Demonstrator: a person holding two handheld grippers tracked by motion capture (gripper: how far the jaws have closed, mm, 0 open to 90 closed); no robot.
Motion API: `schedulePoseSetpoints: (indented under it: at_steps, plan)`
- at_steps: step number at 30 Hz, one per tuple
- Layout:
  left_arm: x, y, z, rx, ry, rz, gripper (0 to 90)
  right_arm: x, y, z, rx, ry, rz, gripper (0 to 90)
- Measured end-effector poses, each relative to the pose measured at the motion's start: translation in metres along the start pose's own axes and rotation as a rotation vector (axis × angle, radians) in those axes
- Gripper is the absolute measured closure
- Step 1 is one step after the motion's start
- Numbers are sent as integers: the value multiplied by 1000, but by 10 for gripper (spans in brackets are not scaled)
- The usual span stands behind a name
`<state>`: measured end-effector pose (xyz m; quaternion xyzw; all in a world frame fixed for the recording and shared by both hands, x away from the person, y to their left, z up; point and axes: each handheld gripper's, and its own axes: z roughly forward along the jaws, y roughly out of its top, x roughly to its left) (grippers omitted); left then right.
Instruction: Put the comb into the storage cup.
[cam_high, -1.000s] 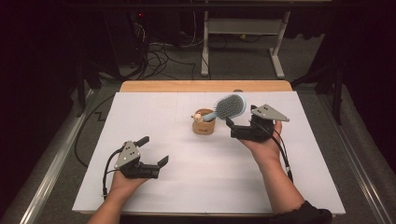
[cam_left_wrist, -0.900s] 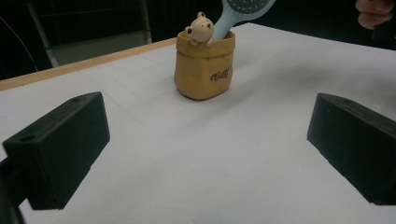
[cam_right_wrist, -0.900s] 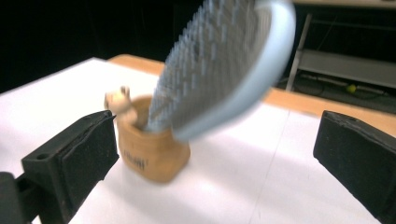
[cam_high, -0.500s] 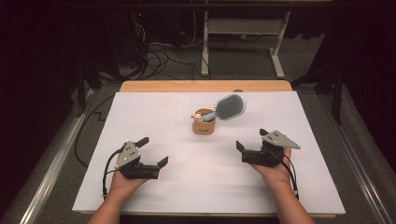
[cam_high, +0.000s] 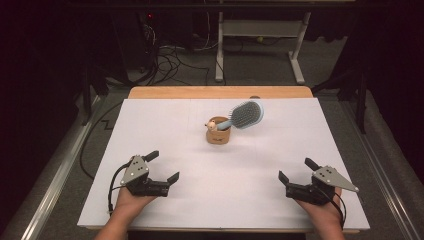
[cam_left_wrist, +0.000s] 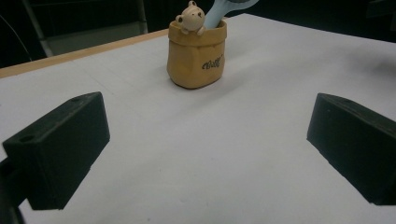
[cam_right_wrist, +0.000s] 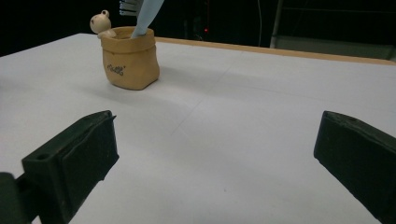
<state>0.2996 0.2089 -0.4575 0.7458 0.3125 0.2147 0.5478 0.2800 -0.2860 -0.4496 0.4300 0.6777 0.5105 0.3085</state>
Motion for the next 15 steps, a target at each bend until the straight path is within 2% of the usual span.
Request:
schedulePoseSetpoints:
  at_steps: [4,6,15]
  plan:
    - [1,-4,-4,0,4,-24,0,0,-3,-6,-6,-5,-16,3]
    - [1,-4,-5,-2,8,-34,0,0,0,-6,-29,-6,-18,3]
    - [1,-4,-4,2,11,-35,0,-1,2,-8,-42,-14,-30,3]
